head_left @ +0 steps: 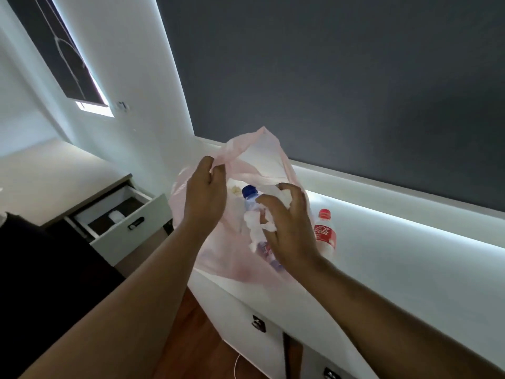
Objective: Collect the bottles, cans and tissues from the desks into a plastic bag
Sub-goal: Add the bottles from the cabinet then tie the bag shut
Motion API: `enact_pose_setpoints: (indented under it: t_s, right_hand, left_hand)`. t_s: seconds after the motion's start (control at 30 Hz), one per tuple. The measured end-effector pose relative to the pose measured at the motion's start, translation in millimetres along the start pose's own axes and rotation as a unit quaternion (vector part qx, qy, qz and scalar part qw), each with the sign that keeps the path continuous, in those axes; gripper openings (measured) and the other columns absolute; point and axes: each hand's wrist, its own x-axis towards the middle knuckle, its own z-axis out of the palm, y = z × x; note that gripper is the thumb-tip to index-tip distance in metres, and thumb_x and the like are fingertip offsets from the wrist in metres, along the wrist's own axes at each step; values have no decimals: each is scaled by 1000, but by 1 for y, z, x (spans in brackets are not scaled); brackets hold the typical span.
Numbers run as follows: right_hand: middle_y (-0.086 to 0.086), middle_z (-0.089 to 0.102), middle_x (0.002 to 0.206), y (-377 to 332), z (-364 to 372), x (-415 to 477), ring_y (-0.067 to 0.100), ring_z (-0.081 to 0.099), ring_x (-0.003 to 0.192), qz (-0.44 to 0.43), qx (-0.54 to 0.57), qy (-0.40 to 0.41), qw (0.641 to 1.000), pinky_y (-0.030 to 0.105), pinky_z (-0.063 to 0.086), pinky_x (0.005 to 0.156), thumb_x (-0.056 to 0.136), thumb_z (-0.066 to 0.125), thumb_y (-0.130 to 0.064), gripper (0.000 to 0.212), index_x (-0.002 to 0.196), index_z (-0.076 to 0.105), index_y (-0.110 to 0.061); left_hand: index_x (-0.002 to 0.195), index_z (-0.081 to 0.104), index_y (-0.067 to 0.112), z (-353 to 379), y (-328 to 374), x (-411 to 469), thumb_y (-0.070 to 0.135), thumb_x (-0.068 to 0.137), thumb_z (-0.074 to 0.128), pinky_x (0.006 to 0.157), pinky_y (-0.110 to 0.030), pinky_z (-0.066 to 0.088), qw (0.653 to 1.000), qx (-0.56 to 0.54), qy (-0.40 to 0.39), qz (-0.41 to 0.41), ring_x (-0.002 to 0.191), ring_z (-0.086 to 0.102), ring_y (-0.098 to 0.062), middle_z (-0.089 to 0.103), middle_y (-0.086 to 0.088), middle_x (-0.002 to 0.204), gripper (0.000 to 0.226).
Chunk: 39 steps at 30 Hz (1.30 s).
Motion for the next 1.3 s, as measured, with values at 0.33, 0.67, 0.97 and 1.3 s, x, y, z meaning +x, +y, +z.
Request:
enact_pose_setpoints:
  t_s: [0.33, 0.67, 0.97, 1.3]
  right_hand:
    - [21, 25, 151, 24, 89, 72, 45, 25, 136, -68, -326, -151, 931, 55, 39, 104, 82, 61, -55, 71, 144, 32, -39]
    - [10, 10, 162, 23, 52, 75, 37, 5, 148, -20, -364, -224, 904, 53, 14, 116, 73, 38, -85, 95, 151, 6, -42]
    - [10, 63, 109, 64, -55, 11, 27, 57, 98, -12, -387, 242, 890, 41, 52, 84, 96, 50, -38, 28, 107, 61, -14]
    - [11, 55, 129, 111, -37, -49, 29, 58, 105, 472, -91, -27, 876, 45, 51, 92, 77, 65, -56, 81, 142, 31, -22]
  left_hand:
    - [91, 48, 20, -45, -11, 12, 29, 105, 33, 61, -15, 41, 999, -20, 26, 12, 72, 53, -8, 54, 4, 80, 22]
    - [99, 51, 22, -36, -25, 22, 31, 106, 32, 65, -18, 44, 999, -19, -13, 45, 76, 55, -9, 55, 9, 83, 22]
    - [100, 53, 18, -4, -41, 29, 34, 104, 33, 83, -44, 53, 999, -2, -25, 45, 86, 58, -27, 57, -3, 90, 26]
    - [100, 53, 20, 0, -44, 30, 32, 104, 33, 82, -42, 51, 998, -2, -43, 39, 87, 57, -26, 58, -3, 90, 24]
